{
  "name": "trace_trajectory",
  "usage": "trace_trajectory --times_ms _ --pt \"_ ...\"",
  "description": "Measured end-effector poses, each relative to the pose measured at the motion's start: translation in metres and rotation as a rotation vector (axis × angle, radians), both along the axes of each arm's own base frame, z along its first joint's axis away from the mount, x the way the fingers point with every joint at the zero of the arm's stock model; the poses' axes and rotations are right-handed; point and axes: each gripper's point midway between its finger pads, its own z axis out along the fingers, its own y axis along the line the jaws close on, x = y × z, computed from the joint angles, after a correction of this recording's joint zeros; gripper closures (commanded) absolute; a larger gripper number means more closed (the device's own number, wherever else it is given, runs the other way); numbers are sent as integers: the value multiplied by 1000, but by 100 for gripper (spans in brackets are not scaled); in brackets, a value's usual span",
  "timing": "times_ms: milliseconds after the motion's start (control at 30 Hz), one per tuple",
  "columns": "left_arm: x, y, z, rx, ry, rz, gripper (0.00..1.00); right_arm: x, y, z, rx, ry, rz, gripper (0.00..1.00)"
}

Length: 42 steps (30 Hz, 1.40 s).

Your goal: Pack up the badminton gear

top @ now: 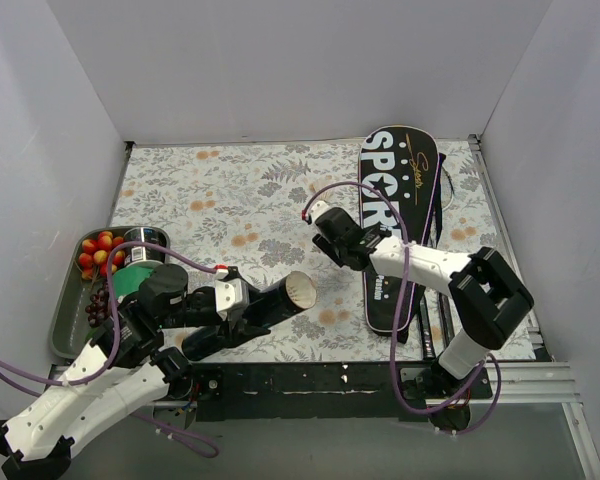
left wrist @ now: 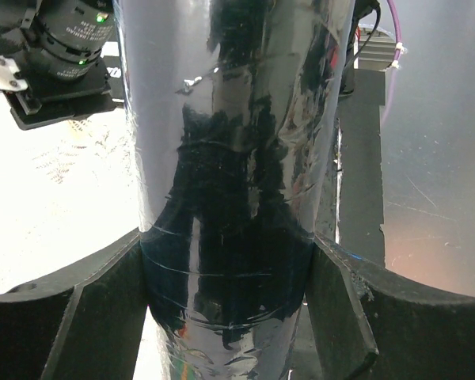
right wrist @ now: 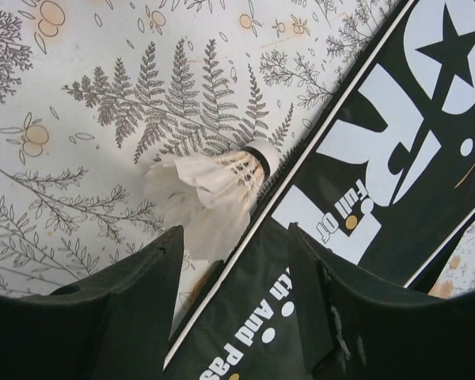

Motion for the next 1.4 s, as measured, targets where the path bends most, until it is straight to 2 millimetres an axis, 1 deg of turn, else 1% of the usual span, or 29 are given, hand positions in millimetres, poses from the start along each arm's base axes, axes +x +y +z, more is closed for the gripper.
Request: trace_trajectory --times_ms 100,133,233,300,333,367,433,467,533,567,633,733,833,900,967,1000,1033,1133,1200,1267,1300,1400 --pt "0 0 1 -2 -2 1 80 8 5 -5 -23 -6 11 43" --pt "0 1 1 -4 -3 1 80 10 6 -7 -30 -7 11 46" --pt "-1 1 3 -10 -10 1 80 13 5 -14 -53 -7 11 50" --pt "-2 2 4 -15 -15 1 80 14 2 -19 -74 -2 10 55" --pt "-2 2 4 -17 -16 1 80 15 1 -22 -81 1 6 61" --pt "-3 3 5 -19 -19 1 79 16 -1 -23 -88 2 2 65" --pt "-3 3 5 -22 -22 1 79 18 -4 -25 -97 0 -6 76" --pt "-3 3 5 -22 -22 1 79 19 -6 -25 -100 0 -12 87" --pt "-3 3 5 -22 -22 1 79 22 -8 -26 -107 -6 -20 97" --pt "-3 3 5 -22 -22 1 79 23 -10 -26 -112 -9 -25 99" --pt "-3 3 5 -22 -21 0 79 25 -11 -23 -115 -17 -35 99" --pt "-3 3 5 -21 -20 0 79 29 -9 -18 -95 -25 -44 99" --pt "-3 3 4 -18 -18 0 79 25 -8 -8 -63 -21 -51 99" --pt "-2 2 3 -14 -13 0 79 20 -8 10 -13 -31 -57 99" --pt "-2 2 2 -11 -10 1 79 14 -5 38 75 -54 -60 99" --pt "-1 1 1 -9 -8 0 79 11 -3 56 131 -74 -57 99" --pt "-1 1 1 -7 -7 1 79 7 -1 78 199 -96 -52 99" --pt "0 1 0 -2 -2 0 79 -5 4 130 370 -145 -23 99" --pt "0 0 -2 5 5 0 80 -16 9 159 476 -157 22 99" --pt "1 -1 -5 13 13 1 80 -28 14 180 555 -146 66 99" --pt "2 -2 -6 18 17 1 80 -34 17 187 587 -135 89 99" --pt "4 -3 -9 30 30 1 80 -54 22 199 664 -81 158 99"
